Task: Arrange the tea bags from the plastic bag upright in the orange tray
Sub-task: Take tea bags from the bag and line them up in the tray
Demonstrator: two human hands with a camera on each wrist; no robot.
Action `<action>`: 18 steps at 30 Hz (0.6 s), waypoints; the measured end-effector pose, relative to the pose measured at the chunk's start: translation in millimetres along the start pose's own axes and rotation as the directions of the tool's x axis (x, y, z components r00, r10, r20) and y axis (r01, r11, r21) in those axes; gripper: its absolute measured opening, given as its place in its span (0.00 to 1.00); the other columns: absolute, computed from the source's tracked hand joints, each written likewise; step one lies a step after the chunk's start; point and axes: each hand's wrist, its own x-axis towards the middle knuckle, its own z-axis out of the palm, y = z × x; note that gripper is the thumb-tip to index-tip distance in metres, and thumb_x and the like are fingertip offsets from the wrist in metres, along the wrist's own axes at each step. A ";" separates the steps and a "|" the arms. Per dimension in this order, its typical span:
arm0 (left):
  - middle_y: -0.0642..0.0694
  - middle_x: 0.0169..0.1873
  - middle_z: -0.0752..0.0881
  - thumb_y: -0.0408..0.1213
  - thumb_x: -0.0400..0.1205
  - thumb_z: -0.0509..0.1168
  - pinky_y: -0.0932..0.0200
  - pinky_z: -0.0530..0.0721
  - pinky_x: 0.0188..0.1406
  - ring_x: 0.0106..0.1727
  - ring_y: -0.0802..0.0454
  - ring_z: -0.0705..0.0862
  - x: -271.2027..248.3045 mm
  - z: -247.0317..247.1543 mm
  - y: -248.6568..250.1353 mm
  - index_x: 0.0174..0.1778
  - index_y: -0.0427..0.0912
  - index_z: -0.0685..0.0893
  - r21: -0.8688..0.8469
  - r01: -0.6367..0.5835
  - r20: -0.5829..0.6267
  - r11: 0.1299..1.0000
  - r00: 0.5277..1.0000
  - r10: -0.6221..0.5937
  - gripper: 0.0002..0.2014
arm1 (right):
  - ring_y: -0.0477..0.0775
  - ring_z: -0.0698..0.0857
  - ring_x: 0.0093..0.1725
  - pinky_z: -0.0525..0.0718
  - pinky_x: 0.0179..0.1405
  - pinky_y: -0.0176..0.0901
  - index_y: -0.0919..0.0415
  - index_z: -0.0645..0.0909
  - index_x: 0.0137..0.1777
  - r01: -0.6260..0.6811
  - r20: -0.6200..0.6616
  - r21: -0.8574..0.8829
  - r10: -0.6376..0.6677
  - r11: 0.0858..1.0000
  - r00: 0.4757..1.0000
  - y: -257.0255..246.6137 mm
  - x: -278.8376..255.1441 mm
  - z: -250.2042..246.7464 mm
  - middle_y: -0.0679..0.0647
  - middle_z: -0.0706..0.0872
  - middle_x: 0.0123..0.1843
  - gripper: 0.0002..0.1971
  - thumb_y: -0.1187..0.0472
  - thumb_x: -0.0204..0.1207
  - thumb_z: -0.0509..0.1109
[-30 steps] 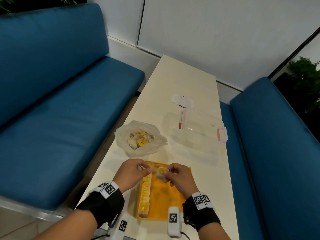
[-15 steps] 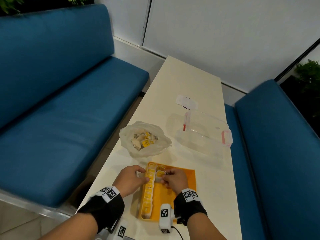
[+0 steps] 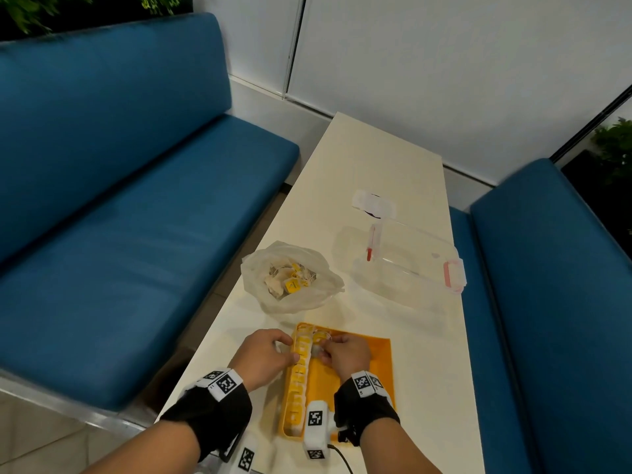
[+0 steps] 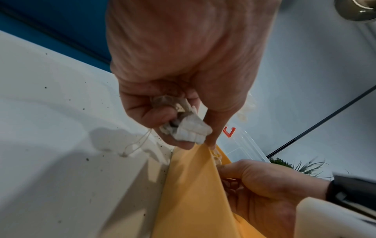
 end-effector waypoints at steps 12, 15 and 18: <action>0.40 0.47 0.92 0.66 0.88 0.48 0.60 0.78 0.32 0.36 0.51 0.85 -25.5 -34.8 26.3 0.61 0.51 0.84 -0.554 0.173 0.199 0.814 0.977 -0.072 0.28 | 0.57 0.89 0.33 0.88 0.34 0.45 0.66 0.85 0.45 -0.035 0.036 0.160 0.030 0.987 0.999 5.0 -15.6 -23.9 0.64 0.90 0.37 0.04 0.74 0.74 0.74; 0.35 0.48 0.92 0.65 0.88 0.44 0.60 0.79 0.32 0.41 0.45 0.86 -30.4 -38.2 39.9 0.65 0.48 0.83 -0.682 0.229 0.285 0.695 0.958 -0.035 0.31 | 0.51 0.88 0.32 0.81 0.27 0.41 0.62 0.87 0.46 0.157 0.076 0.102 -0.165 0.982 0.983 -10.6 -36.5 -30.0 0.60 0.90 0.39 0.04 0.71 0.76 0.73; 0.35 0.46 0.91 0.64 0.89 0.45 0.59 0.76 0.30 0.37 0.45 0.85 -29.9 -31.9 52.7 0.66 0.46 0.83 -0.714 0.234 0.295 0.660 0.955 -0.019 0.30 | 0.48 0.87 0.34 0.78 0.26 0.34 0.60 0.89 0.44 0.324 0.185 0.106 -0.339 0.940 0.923 -35.3 -61.9 -33.2 0.55 0.92 0.39 0.03 0.67 0.75 0.76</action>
